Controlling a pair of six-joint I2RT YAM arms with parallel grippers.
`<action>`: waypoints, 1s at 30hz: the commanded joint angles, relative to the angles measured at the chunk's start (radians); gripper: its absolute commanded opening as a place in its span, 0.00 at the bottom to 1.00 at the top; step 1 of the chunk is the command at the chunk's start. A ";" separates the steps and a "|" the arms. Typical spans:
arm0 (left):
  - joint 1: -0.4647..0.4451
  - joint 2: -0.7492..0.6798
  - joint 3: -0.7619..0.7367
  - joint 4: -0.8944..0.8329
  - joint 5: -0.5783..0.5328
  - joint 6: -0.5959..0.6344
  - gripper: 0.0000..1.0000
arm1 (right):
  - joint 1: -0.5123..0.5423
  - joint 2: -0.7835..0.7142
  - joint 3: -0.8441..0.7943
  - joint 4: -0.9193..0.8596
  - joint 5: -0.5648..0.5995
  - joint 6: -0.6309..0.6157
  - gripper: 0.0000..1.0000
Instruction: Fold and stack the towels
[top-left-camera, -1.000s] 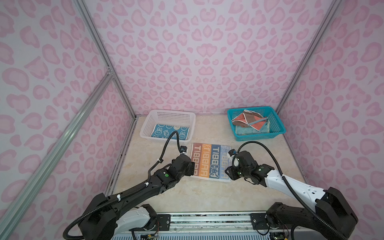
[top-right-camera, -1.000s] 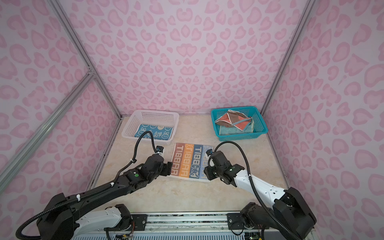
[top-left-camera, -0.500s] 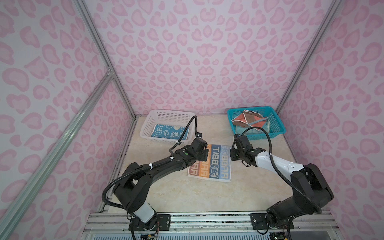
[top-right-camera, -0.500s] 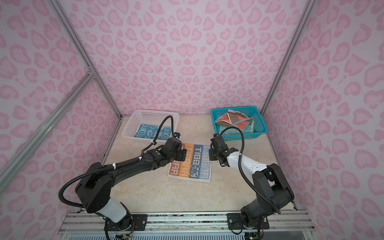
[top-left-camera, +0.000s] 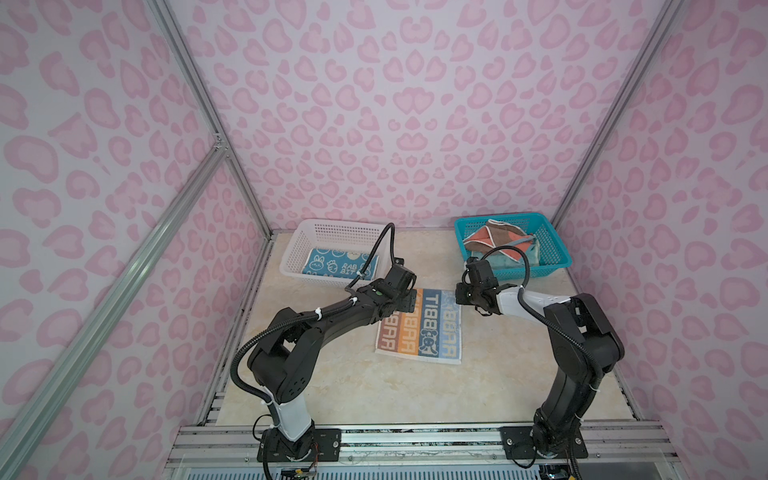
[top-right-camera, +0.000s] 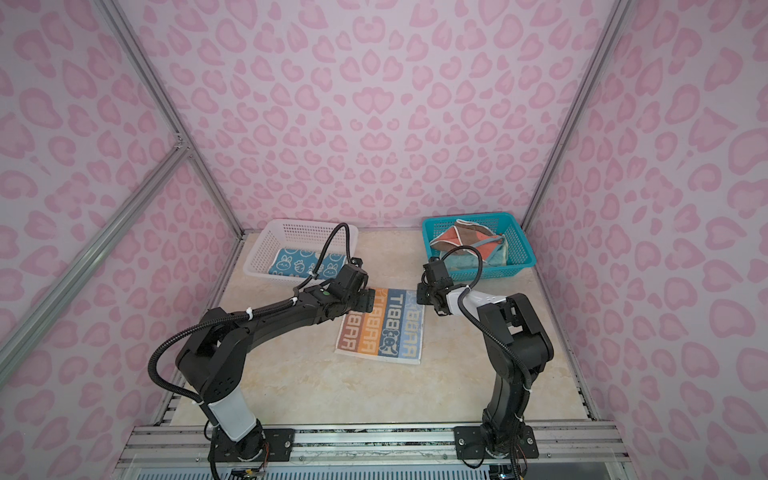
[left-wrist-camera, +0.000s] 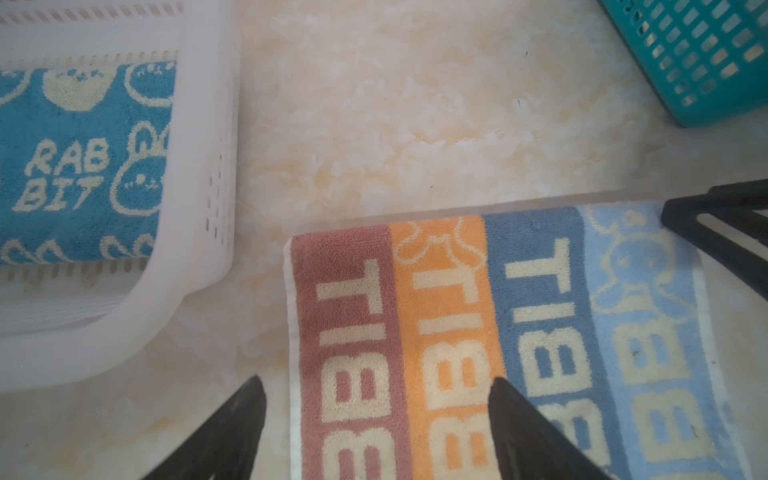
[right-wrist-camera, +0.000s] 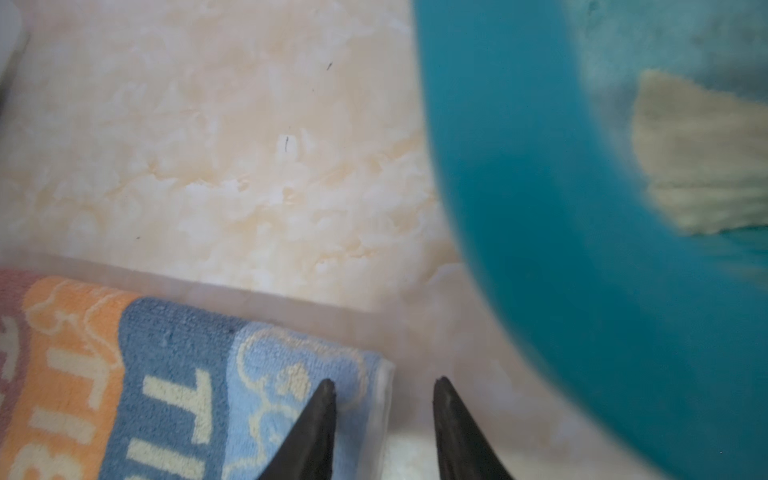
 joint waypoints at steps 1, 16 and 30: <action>0.004 0.011 0.013 -0.011 -0.002 0.000 0.86 | 0.000 0.042 0.010 0.036 -0.014 0.029 0.36; 0.020 0.020 0.025 -0.014 0.007 0.016 0.85 | 0.008 0.011 -0.108 0.073 0.003 0.053 0.33; 0.021 -0.006 -0.007 0.000 0.011 0.011 0.85 | 0.040 -0.053 -0.079 0.013 0.046 -0.008 0.38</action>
